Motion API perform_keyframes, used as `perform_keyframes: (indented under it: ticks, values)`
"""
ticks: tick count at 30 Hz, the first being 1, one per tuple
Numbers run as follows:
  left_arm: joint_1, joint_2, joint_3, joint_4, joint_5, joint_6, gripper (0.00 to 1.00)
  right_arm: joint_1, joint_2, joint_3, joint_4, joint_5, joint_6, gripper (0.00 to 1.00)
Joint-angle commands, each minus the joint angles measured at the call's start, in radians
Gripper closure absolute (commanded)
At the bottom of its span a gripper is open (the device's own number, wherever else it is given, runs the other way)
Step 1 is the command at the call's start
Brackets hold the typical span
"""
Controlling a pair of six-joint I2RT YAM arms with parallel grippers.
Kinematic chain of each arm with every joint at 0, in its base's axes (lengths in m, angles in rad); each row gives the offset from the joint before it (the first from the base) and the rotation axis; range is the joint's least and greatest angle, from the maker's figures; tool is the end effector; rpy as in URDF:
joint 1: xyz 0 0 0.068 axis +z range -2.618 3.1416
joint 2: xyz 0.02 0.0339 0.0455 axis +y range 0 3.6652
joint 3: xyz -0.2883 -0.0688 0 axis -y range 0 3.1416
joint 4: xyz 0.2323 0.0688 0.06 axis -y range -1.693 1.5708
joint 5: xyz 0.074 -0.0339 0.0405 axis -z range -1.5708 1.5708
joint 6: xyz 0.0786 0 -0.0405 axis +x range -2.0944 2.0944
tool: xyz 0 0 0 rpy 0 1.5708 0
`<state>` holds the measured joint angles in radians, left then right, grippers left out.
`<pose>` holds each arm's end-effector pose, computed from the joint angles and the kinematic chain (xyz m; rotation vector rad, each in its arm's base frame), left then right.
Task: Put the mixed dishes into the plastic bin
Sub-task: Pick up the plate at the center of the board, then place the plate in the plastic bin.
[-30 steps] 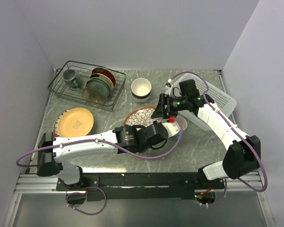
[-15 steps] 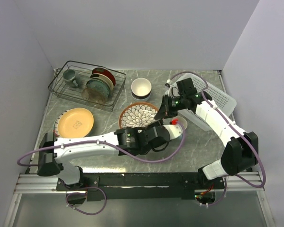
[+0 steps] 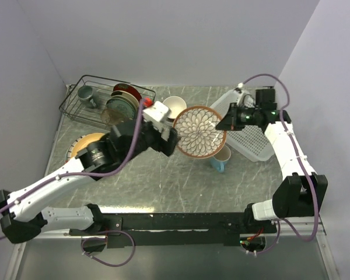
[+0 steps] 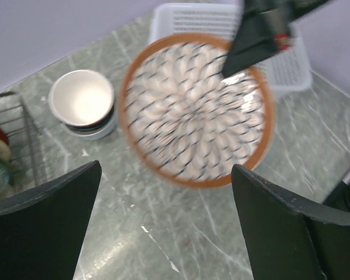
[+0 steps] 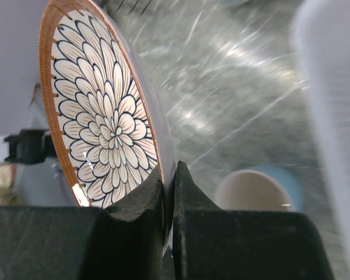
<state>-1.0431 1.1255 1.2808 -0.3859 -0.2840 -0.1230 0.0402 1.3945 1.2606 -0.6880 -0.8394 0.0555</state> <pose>0.1507 -0.2149 0.4347 0.6226 1.7203 -0.5762 0.2912 0.0703 0.3331 -0.3755 2.2418 1.0400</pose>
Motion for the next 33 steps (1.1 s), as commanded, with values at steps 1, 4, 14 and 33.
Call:
perform_keyframes:
  ticks: [1,4,14,33]
  values:
    - [0.196,-0.07,-0.111,0.045,0.138,-0.085,0.01,-0.101,-0.083,0.076,0.134,-0.138,-0.022,1.0]
    - [0.346,-0.15,-0.22,0.062,0.187,-0.11,0.01,-0.175,-0.089,0.071,0.223,-0.145,0.027,1.0]
    - [0.526,-0.369,-0.503,0.114,0.091,-0.132,0.01,-0.333,-0.058,0.054,0.41,-0.081,0.127,1.0]
    - [0.528,-0.471,-0.564,0.139,-0.069,-0.113,0.01,-0.415,0.109,0.075,0.469,-0.013,0.115,1.0]
